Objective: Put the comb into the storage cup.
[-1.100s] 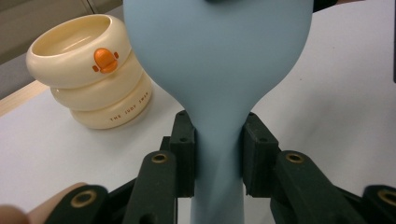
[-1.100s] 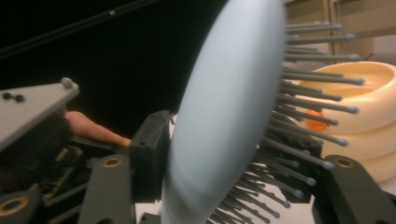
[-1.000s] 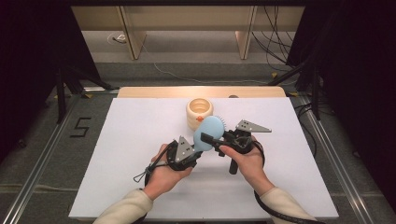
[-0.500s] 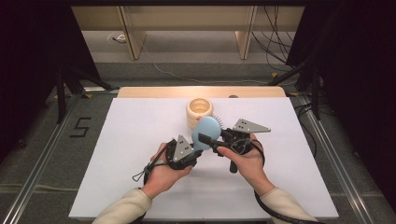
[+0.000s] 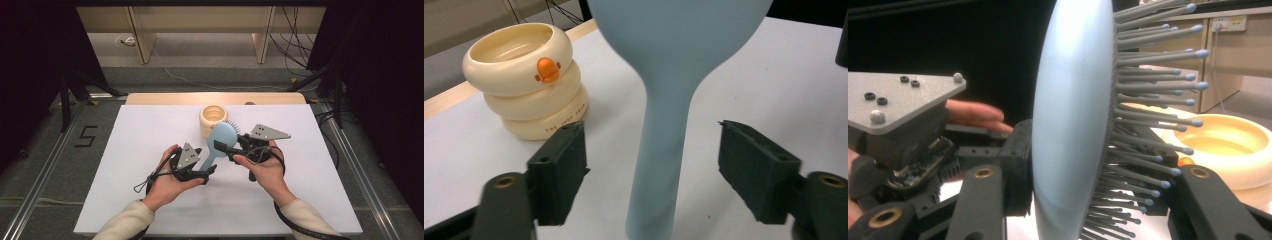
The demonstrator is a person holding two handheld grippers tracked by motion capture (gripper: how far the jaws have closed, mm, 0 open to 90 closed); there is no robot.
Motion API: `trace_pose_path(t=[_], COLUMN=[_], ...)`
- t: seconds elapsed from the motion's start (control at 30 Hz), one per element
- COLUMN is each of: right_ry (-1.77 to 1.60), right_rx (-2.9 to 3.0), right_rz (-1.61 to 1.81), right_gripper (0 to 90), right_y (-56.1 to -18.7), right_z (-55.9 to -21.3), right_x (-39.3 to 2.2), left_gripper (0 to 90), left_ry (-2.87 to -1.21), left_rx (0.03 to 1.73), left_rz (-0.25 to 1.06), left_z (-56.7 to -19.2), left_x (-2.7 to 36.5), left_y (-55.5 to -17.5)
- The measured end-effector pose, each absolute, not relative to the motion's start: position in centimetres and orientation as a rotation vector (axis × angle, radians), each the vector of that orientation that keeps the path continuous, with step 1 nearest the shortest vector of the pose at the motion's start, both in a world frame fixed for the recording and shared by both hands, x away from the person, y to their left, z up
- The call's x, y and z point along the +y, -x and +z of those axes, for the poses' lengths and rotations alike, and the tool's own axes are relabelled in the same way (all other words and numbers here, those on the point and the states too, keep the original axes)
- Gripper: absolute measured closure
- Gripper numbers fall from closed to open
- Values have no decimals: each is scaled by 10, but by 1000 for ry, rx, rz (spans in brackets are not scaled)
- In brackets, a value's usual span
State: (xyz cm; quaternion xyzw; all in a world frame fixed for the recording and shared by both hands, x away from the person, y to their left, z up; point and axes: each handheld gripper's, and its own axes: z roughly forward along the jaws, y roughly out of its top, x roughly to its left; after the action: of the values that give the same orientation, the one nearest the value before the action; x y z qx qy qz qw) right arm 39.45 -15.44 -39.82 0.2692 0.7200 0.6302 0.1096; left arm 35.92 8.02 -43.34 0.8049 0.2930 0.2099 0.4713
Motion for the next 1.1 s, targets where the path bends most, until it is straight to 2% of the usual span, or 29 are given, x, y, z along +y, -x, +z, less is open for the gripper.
trace_pose_path(t=[0.07,0.13,0.2,0.3,0.67,1.1], right_ry=[-788,-783,-777,-774,-776,-779], right_rx=[2121,2120,2122,2124,2122,2095], right_rz=[1840,1834,1819,1812,1784,1758], right_gripper=[522,521,521,520,520,519], right_y=[-395,-395,-396,-396,-399,-406], right_z=[-397,-396,-395,-395,-391,-385], right_x=[-155,-155,-155,-155,-157,-161], left_gripper=[169,151,84,53,53,64], left_ry=[-1981,-1990,-2002,-2004,-1976,-1941], left_rx=[723,724,734,751,819,838], left_rz=[518,516,519,521,569,590], left_z=[-434,-435,-438,-441,-452,-454], left_x=[84,89,95,104,137,151], left_y=[-359,-357,-356,-353,-345,-340])
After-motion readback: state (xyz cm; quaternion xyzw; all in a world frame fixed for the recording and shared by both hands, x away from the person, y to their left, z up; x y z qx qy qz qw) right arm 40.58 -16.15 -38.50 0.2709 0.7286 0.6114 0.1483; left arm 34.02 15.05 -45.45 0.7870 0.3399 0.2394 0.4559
